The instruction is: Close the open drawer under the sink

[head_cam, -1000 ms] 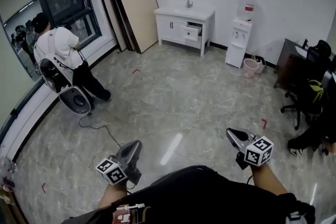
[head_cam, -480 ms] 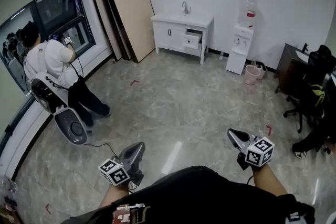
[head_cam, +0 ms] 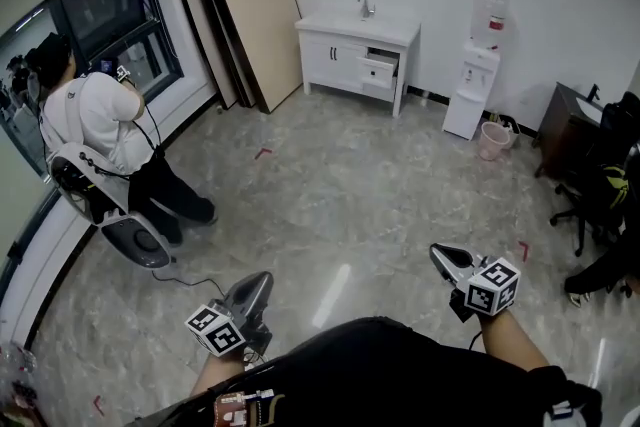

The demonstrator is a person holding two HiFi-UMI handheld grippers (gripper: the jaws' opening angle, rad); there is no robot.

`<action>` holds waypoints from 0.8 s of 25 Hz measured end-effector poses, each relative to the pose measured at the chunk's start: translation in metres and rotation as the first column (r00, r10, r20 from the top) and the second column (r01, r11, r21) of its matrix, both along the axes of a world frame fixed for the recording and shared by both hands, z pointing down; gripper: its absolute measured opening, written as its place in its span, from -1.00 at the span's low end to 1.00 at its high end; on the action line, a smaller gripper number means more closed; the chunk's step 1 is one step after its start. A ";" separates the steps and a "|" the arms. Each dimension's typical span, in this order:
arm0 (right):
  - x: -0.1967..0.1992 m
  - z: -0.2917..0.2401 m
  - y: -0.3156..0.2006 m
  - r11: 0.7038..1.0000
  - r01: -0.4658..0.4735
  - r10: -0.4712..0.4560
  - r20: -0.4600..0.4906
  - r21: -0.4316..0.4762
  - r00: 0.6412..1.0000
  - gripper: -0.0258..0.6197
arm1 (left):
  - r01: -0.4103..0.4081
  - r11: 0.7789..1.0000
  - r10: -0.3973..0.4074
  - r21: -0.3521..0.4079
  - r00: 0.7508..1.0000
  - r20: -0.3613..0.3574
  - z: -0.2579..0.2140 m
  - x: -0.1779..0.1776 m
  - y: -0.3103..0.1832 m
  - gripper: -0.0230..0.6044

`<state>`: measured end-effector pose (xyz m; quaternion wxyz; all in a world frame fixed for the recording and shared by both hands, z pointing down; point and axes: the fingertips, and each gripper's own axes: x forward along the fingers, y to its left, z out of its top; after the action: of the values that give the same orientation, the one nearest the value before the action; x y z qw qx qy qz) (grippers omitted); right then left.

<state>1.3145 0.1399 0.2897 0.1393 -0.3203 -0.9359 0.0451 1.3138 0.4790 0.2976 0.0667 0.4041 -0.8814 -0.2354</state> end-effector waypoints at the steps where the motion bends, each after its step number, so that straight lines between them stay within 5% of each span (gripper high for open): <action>1: -0.011 0.001 0.001 1.000 0.001 -0.001 -0.002 -0.001 1.000 -0.92 | 0.006 1.000 -0.006 0.000 1.000 -0.001 0.004 -0.006 0.004 -0.95; 8: -0.083 0.011 0.007 0.997 0.075 -0.075 0.010 -0.009 0.997 -0.92 | 0.072 0.997 -0.072 -0.006 0.997 -0.022 0.015 -0.057 0.009 -0.95; 20: -0.246 -0.004 -0.075 0.976 0.210 -0.208 0.041 -0.054 0.977 -0.92 | 0.244 0.969 -0.244 -0.032 0.970 0.015 -0.027 -0.170 -0.068 -0.95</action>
<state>1.0683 0.0648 0.2855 0.1176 -0.4214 -0.8977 0.0516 1.1436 0.4107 0.2706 0.0392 0.2927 -0.9286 -0.2248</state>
